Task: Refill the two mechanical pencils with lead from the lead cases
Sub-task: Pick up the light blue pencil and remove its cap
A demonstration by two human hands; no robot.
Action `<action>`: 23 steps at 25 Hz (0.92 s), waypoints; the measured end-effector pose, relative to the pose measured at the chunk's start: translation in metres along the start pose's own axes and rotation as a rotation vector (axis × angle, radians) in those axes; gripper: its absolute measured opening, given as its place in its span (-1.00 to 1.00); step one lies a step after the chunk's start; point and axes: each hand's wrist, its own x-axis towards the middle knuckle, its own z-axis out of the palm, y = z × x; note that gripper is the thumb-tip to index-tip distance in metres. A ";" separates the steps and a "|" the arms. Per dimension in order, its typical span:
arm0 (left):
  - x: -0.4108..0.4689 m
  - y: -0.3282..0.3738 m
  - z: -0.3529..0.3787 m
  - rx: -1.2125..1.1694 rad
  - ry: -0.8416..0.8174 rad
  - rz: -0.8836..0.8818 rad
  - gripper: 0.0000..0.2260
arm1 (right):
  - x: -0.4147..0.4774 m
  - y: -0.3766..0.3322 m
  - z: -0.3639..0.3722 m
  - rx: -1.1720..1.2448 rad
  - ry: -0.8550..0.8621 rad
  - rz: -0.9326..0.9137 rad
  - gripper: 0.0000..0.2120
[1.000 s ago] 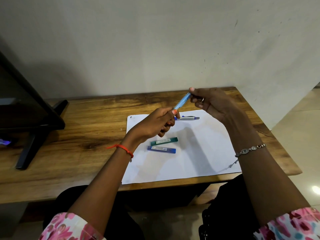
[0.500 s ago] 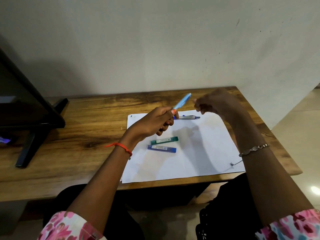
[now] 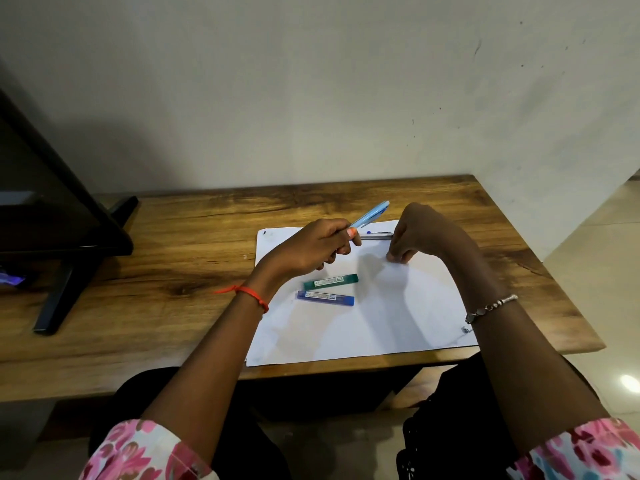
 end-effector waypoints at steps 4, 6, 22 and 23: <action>0.006 -0.010 0.003 0.343 0.059 0.077 -0.72 | -0.003 0.002 -0.005 0.073 -0.006 0.019 -0.84; 0.010 -0.015 0.004 0.423 0.055 0.072 -0.71 | -0.003 0.003 -0.007 0.155 -0.018 0.028 -0.80; 0.019 -0.033 0.016 0.675 0.026 0.080 -0.66 | -0.004 0.008 -0.014 0.172 -0.021 0.070 -0.78; 0.019 -0.033 0.016 0.688 0.028 0.086 -0.65 | -0.003 0.008 -0.014 0.172 -0.024 0.072 -0.78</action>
